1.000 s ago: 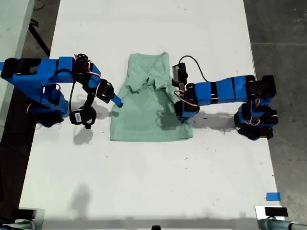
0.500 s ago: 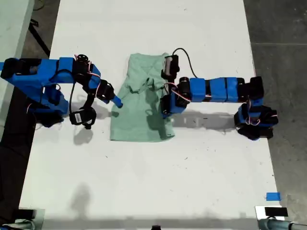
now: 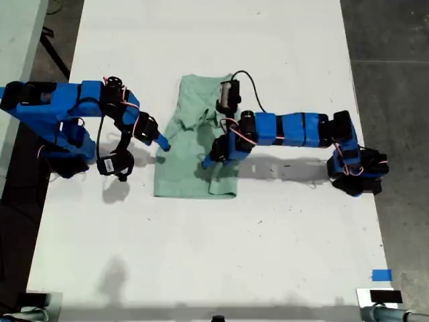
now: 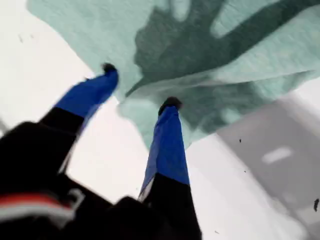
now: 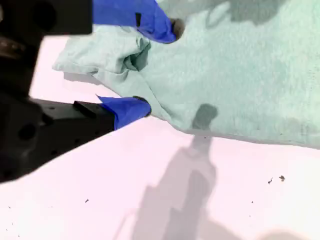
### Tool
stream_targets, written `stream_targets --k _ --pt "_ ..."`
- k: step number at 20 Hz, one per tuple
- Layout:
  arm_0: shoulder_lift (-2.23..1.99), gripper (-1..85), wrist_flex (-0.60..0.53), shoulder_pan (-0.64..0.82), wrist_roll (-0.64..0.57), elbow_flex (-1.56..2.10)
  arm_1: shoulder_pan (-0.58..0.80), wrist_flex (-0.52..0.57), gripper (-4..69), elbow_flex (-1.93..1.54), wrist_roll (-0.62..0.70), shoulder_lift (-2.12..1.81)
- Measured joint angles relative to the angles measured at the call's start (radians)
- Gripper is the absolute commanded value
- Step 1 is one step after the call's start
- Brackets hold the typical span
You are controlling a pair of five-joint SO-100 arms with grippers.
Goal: Fold t-shirt
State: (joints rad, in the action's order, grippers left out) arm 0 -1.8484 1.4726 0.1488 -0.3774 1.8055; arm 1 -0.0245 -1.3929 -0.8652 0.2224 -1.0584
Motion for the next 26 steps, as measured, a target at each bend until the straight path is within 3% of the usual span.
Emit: stream_targets --k 7,13,22,24,26 --pt "-0.014 25.0 0.012 -0.032 0.063 0.023 0.063 -0.163 28.9 -0.003 0.018 -0.140" --pt "0.000 25.2 -0.058 -0.138 0.221 0.160 0.060 -0.184 27.4 -0.104 0.017 -0.146" --pt "0.244 25.2 -0.236 -0.160 0.319 0.169 0.058 -0.184 26.1 -0.144 0.005 -0.167" --pt "0.305 22.5 -0.256 -0.160 0.333 0.167 0.058 -0.184 26.1 -0.163 0.000 -0.175" --pt "0.373 5.1 -0.295 -0.153 0.345 0.166 0.055 -0.184 26.1 -0.187 -0.005 -0.186"
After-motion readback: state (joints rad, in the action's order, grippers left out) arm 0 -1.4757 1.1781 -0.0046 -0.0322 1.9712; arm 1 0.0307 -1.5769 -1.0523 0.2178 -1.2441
